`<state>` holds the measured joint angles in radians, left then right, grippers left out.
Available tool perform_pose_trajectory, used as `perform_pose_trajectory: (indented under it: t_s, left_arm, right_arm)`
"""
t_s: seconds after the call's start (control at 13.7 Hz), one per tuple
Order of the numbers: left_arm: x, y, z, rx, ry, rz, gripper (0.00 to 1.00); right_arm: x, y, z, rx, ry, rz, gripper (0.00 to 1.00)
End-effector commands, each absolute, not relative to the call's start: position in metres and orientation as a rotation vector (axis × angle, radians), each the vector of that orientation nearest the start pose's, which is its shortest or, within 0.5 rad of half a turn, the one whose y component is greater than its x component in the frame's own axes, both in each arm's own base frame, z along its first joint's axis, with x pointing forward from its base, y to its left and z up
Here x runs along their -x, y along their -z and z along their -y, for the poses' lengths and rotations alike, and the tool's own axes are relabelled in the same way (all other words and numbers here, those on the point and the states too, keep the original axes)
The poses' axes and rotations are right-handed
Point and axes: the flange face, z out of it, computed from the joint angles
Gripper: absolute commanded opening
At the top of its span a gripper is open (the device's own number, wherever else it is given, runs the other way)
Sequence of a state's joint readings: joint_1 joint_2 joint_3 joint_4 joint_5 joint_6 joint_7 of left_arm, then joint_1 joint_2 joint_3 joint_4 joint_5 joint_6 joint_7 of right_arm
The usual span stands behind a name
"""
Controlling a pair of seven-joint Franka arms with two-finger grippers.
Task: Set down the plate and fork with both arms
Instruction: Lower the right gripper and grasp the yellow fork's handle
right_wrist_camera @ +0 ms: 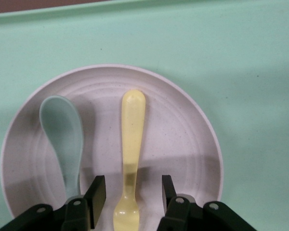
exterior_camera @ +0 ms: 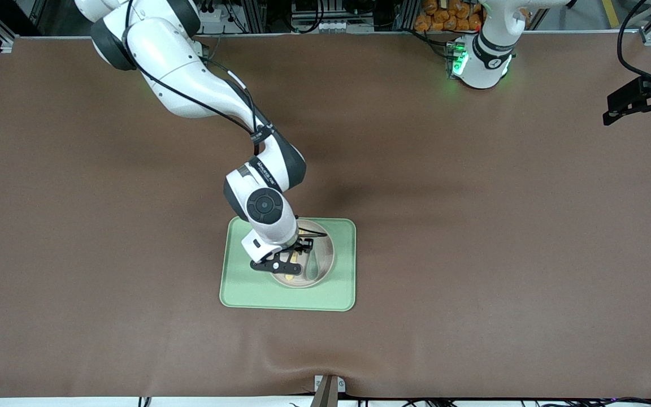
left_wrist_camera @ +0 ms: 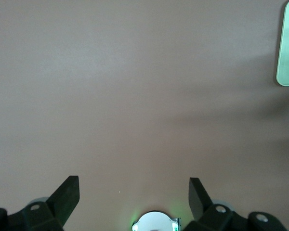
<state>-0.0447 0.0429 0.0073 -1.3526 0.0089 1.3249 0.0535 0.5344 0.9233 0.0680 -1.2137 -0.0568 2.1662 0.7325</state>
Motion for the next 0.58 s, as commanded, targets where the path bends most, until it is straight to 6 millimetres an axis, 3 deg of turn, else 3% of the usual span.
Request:
perform_pose_trajectory:
  t_s: [0.0,0.15,0.36,0.51]
  left_arm:
    - [-0.533,-0.686,0.018,3.127,-0.077,-0.162,1.00]
    - [-0.533,-0.686,0.018,3.125,-0.075,-0.162,1.00]
    - [-0.533,-0.686,0.018,3.125,-0.077,-0.162,1.00]
    - [-0.534,-0.686,0.018,3.125,-0.075,-0.162,1.00]
  right_arm:
    - [-0.631,-0.207,-0.421,3.124,0.003,-0.216,0.55]
    - [-0.620,-0.194,-0.430,3.135,-0.019,-0.222,0.53]
    - [-0.617,-0.193,-0.433,3.137,-0.026,-0.221,0.49]
    - [-0.616,-0.193,-0.435,3.140,-0.021,-0.213,0.39]
